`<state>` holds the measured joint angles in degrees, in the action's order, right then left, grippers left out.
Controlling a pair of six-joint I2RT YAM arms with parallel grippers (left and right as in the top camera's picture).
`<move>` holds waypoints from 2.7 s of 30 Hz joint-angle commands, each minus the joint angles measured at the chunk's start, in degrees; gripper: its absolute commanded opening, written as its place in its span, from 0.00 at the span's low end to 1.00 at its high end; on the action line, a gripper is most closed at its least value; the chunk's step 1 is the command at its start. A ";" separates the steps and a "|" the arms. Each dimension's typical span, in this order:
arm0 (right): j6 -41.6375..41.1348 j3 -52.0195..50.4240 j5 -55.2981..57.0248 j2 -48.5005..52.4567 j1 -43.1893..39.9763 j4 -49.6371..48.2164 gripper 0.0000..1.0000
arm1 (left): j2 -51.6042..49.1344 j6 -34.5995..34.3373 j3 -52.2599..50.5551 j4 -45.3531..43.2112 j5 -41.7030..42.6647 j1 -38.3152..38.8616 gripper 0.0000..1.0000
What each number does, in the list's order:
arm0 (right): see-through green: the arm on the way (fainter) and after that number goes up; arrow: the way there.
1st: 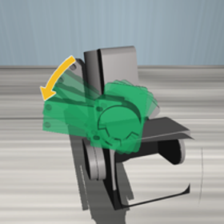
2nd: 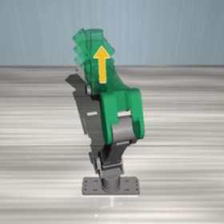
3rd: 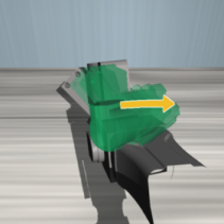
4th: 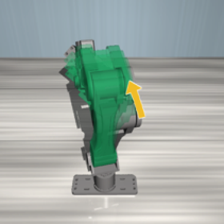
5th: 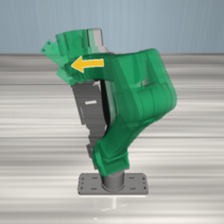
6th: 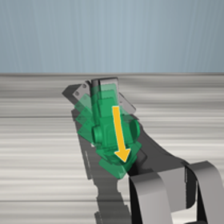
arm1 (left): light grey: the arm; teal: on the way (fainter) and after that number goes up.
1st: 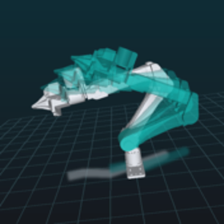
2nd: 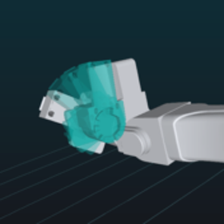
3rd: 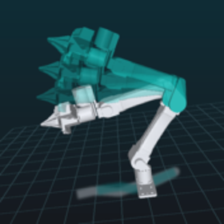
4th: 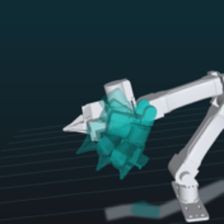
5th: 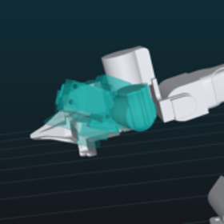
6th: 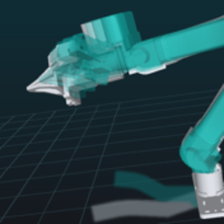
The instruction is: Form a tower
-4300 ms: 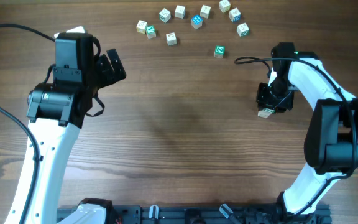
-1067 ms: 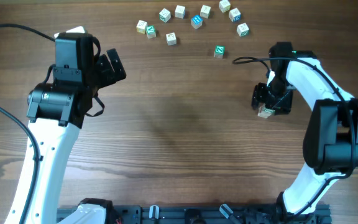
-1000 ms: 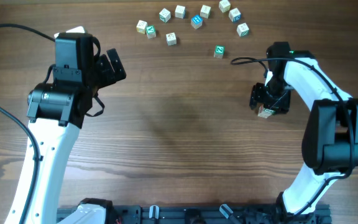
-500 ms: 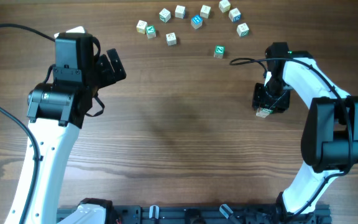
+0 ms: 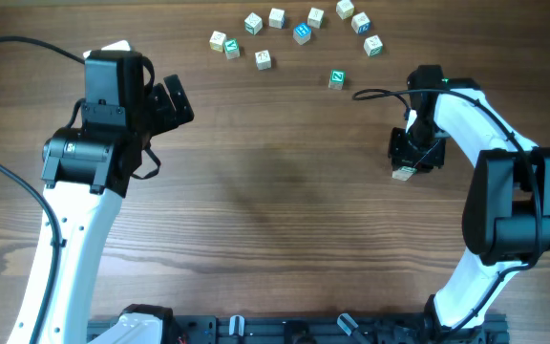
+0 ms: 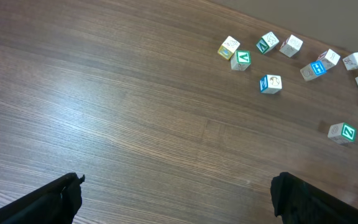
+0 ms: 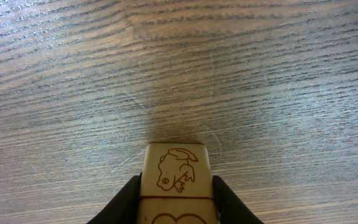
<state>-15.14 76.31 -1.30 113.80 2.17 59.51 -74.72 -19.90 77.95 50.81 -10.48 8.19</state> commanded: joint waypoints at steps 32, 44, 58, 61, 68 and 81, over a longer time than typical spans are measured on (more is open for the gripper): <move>0.00 -0.33 0.02 1.53 0.00 -0.52 0.68 | 0.02 -0.70 -0.17 -0.09 -0.52 -0.31 1.00; 0.00 -0.31 0.02 1.51 0.00 -0.11 0.78 | 0.02 -0.70 -0.17 -0.09 -0.52 -0.31 1.00; 0.04 -0.20 0.02 1.49 0.00 0.39 0.87 | 0.02 -0.70 -0.17 -0.09 -0.52 -0.31 1.00; 0.04 -0.09 0.04 1.49 0.00 0.79 0.89 | 0.02 -0.70 -0.17 -0.09 -0.52 -0.31 1.00; 0.13 2.12 0.04 1.49 0.00 2.67 0.91 | 0.02 -0.70 -0.17 -0.09 -0.52 -0.31 1.00; -0.07 2.56 3.08 -2.80 0.00 4.70 1.00 | 0.02 -0.70 -0.17 -0.09 -0.52 -0.31 1.00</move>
<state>-15.11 77.43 -0.99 114.15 2.22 63.22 -74.72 -20.10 77.95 50.81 -10.48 8.19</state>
